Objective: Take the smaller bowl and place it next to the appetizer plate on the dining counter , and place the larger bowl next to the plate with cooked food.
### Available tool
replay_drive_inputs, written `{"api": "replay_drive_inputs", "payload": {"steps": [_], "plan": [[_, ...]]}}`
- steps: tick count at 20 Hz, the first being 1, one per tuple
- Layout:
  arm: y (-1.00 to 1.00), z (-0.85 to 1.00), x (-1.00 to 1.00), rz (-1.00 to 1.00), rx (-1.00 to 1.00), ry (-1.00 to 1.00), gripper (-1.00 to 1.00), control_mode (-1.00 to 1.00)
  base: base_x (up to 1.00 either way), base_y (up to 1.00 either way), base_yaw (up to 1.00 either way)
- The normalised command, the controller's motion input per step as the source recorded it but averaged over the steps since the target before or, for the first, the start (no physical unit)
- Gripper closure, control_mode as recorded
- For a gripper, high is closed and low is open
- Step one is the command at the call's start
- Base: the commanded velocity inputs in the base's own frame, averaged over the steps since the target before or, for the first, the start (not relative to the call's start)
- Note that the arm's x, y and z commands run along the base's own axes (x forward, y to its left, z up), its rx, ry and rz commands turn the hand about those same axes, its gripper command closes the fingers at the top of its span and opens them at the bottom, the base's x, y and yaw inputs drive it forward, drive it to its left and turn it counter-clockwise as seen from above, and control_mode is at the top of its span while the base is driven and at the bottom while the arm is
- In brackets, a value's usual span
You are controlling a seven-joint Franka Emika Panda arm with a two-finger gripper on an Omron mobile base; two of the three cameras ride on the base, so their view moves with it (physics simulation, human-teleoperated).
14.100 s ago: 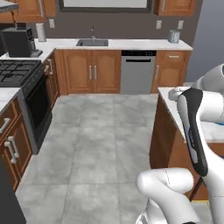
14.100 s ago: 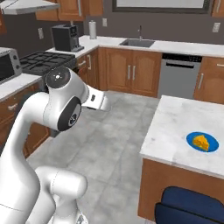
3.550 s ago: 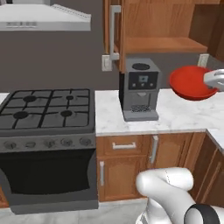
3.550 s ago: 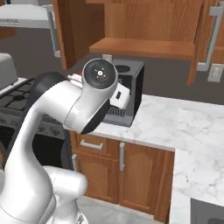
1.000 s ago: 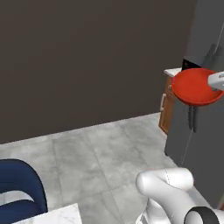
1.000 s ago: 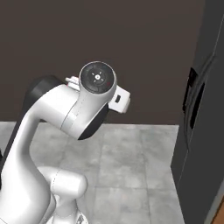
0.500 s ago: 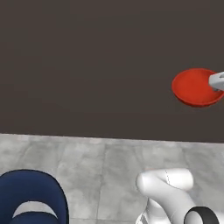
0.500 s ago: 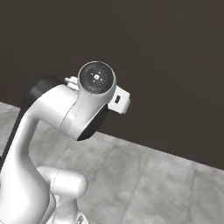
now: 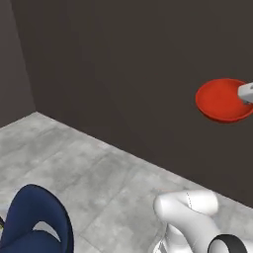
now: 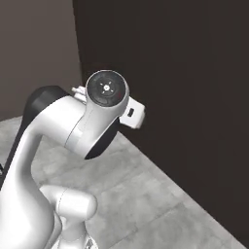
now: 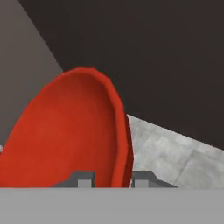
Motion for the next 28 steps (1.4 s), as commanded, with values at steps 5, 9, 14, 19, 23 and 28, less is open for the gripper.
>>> {"api": "replay_drive_inputs", "payload": {"steps": [5, 9, 14, 19, 23, 28], "plan": [[0.0, 0.0, 0.0, 0.0, 0.0, 0.0, 1.0, 1.0, 0.74, -0.21, 0.93], [0.0, 0.0, 0.0, 0.0, 0.0, 0.0, 1.0, 1.0, 0.6, -0.14, 0.96], [0.0, 0.0, 0.0, 0.0, 0.0, 0.0, 1.0, 1.0, 0.6, -0.12, 0.98], [0.0, 0.0, 0.0, 0.0, 0.0, 0.0, 1.0, 1.0, 0.63, -0.13, 0.98], [0.0, 0.0, 0.0, 0.0, 0.0, 0.0, 1.0, 1.0, 0.67, -0.16, 0.97], [0.0, 0.0, 0.0, 0.0, 0.0, 0.0, 1.0, 1.0, 0.71, -0.22, 0.94]]}}
